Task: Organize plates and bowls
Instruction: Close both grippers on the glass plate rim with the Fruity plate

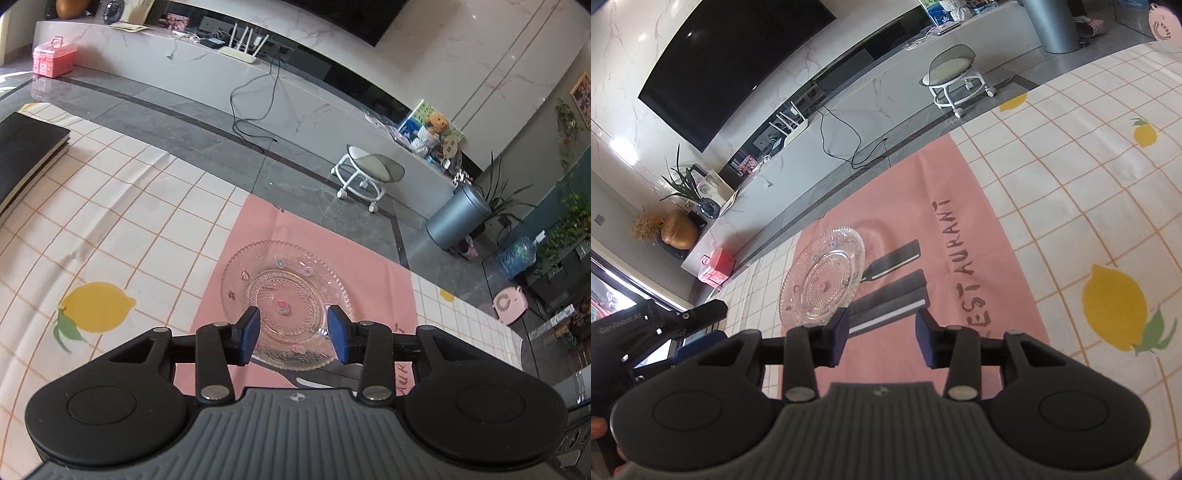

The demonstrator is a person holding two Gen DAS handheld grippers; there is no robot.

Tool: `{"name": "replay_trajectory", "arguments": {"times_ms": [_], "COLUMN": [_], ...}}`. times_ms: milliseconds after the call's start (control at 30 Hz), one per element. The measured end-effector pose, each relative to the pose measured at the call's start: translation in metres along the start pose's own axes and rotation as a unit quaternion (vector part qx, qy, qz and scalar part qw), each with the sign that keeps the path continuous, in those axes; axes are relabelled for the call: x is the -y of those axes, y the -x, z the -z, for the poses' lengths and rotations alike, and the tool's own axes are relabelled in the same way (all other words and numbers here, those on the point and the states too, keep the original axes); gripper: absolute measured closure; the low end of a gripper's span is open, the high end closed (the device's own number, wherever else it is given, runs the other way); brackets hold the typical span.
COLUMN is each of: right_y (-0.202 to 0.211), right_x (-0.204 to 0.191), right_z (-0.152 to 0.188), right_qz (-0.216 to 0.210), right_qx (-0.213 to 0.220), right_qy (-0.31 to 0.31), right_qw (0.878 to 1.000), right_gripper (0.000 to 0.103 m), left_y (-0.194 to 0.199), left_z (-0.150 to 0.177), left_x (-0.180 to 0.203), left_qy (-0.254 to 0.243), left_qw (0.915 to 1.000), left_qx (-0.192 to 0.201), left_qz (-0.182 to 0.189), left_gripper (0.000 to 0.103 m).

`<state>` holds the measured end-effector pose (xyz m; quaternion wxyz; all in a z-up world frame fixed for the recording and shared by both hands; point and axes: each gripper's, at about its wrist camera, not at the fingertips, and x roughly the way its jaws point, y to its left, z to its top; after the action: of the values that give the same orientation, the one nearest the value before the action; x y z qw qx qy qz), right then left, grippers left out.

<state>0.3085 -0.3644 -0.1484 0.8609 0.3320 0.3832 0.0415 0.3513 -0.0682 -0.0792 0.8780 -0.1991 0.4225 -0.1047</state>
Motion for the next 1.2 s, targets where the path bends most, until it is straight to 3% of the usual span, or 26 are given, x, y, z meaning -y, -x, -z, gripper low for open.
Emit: {"name": "replay_trajectory", "arguments": {"times_ms": [133, 267, 400, 733, 933, 1033, 1200], "right_y": [-0.035, -0.066, -0.089, -0.118, -0.125, -0.124, -0.116], "right_x": [0.002, 0.003, 0.009, 0.022, 0.017, 0.017, 0.016], "right_z": [-0.011, -0.016, -0.021, -0.028, -0.023, -0.022, -0.02], "right_qz": [-0.042, -0.041, -0.051, -0.09, -0.09, -0.077, -0.063], "right_qx": [-0.021, -0.042, -0.054, -0.062, -0.062, -0.059, -0.061], "right_qy": [-0.015, -0.02, -0.043, -0.109, -0.115, -0.118, -0.118], "right_qw": [0.999, 0.998, 0.996, 0.988, 0.987, 0.988, 0.989], "right_gripper": [0.065, 0.068, 0.069, 0.076, 0.087, 0.1, 0.1], "left_y": [-0.032, -0.053, -0.069, -0.086, -0.085, -0.082, -0.073], "left_z": [-0.022, -0.035, -0.037, -0.033, -0.031, -0.03, -0.026], "left_x": [-0.017, -0.038, -0.054, -0.07, -0.071, -0.063, -0.053], "left_qy": [-0.02, -0.026, -0.016, 0.002, -0.005, -0.017, -0.025], "left_qw": [0.9986, 0.9972, 0.9963, 0.9955, 0.9964, 0.9971, 0.9967], "left_qx": [-0.05, -0.07, -0.084, -0.08, -0.07, -0.068, -0.075], "left_qz": [0.0, -0.011, 0.004, 0.051, 0.048, 0.029, 0.016], "left_gripper": [0.058, 0.06, 0.062, 0.081, 0.092, 0.091, 0.092]}}
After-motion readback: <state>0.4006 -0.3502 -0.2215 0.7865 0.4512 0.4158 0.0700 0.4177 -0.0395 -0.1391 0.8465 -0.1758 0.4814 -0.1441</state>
